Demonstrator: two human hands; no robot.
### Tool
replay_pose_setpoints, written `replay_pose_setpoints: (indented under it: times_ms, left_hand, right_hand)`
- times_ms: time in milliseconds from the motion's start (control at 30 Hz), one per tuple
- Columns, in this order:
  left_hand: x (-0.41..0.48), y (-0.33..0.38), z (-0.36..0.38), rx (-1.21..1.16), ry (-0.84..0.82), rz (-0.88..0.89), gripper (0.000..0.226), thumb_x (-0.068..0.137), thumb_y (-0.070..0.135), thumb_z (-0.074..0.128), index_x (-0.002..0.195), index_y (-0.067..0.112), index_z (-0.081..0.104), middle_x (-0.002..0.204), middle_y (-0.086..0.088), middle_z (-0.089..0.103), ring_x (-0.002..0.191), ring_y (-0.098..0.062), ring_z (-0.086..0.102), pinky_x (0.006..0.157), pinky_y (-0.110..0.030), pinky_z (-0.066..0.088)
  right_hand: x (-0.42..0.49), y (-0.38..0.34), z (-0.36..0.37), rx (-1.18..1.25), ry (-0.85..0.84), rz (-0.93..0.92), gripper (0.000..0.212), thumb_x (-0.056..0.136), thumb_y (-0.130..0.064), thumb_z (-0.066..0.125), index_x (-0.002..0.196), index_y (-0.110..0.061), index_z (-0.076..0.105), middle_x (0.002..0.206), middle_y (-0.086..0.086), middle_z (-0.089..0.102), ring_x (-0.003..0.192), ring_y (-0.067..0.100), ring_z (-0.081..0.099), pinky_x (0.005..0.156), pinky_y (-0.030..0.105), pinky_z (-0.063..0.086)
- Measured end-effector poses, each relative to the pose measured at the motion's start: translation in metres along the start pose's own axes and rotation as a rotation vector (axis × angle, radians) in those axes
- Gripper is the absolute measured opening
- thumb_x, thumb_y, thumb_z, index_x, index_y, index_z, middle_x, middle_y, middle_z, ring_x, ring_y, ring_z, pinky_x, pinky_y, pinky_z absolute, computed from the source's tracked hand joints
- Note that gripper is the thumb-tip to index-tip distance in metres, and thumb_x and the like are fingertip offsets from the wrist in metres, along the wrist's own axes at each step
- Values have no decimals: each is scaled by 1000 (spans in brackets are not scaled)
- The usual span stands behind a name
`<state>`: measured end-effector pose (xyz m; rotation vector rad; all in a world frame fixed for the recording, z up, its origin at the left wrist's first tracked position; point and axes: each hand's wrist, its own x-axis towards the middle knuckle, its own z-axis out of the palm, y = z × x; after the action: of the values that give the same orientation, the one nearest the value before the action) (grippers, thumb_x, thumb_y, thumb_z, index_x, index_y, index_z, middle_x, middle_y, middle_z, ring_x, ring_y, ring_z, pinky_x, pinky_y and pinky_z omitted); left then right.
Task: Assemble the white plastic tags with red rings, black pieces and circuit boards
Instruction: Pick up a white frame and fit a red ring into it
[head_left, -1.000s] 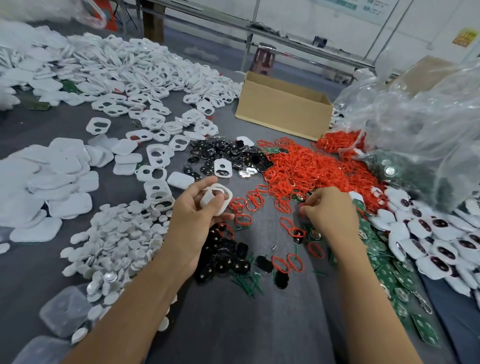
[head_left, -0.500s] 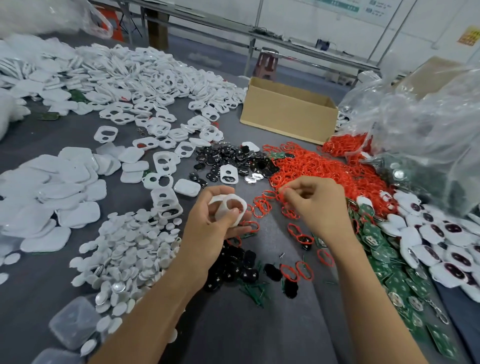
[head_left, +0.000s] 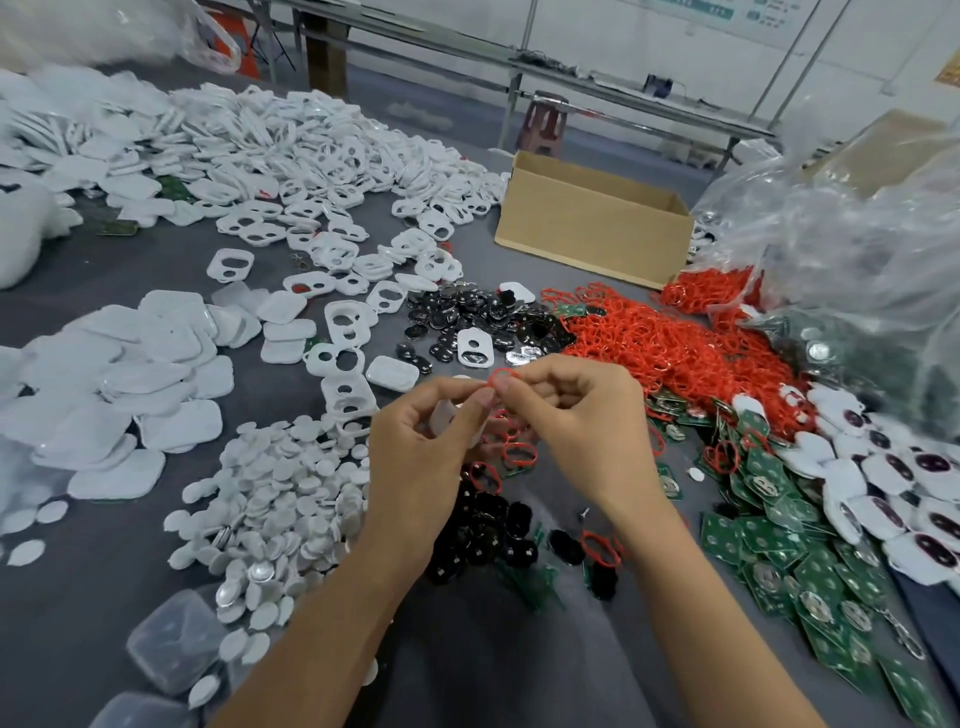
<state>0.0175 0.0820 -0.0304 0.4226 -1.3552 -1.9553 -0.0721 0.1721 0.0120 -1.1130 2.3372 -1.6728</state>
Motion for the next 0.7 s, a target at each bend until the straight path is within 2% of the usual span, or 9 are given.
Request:
replay_pose_setpoints:
  times_ms: [100,233,400,500,567,633,700]
  left_hand:
    - [0,2,-1,-3,12,5,6,87,16,70,85,16,75,77,-4,74,73,-22,74,61,-26,58]
    - [0,2,-1,2,27,1,7,87,20,70,86,19,77,79,-5,75,76,-21,74,61,-25,57]
    - [2,1,-1,4,19,-13,7,83,19,71,85,20,78,84,-7,76,82,-25,74,67,-31,60]
    - [3,0,-2,7,16,-24,9,83,14,72,86,19,78,90,-6,76,86,-24,73,77,-40,59]
    - [2,0,-1,-6,5,-16,12,85,10,71,85,19,78,87,-5,76,81,-20,73,72,-37,61]
    - [1,1,0,-22,-10,1,11,87,7,69,87,16,76,83,-5,76,74,-16,74,62,-28,59]
    - [0,2,0,-17,-19,28,9,87,7,68,90,12,75,79,-4,76,71,-15,73,59,-24,58]
  right_hand:
    - [2,0,-3,125,-89,42,4,84,-9,72,83,-5,74,59,3,68,49,11,62,50,27,54]
    - [3,1,-6,271,-165,69,8,87,-2,66,91,0,71,67,6,66,54,8,58,53,17,49]
    - [3,2,-7,367,-172,118,9,87,2,62,93,3,69,69,7,66,57,11,59,55,17,50]
    - [4,3,-9,411,-165,160,11,88,2,60,94,6,68,72,16,65,61,18,58,57,19,50]
    - [4,4,-9,423,-172,169,11,88,2,60,94,6,68,73,16,65,61,18,57,57,19,50]
    - [4,4,-9,434,-182,174,11,87,2,60,94,5,68,72,15,65,61,18,57,57,19,50]
    - [5,5,-9,446,-189,181,11,87,1,60,94,5,68,73,13,66,61,18,57,57,19,50]
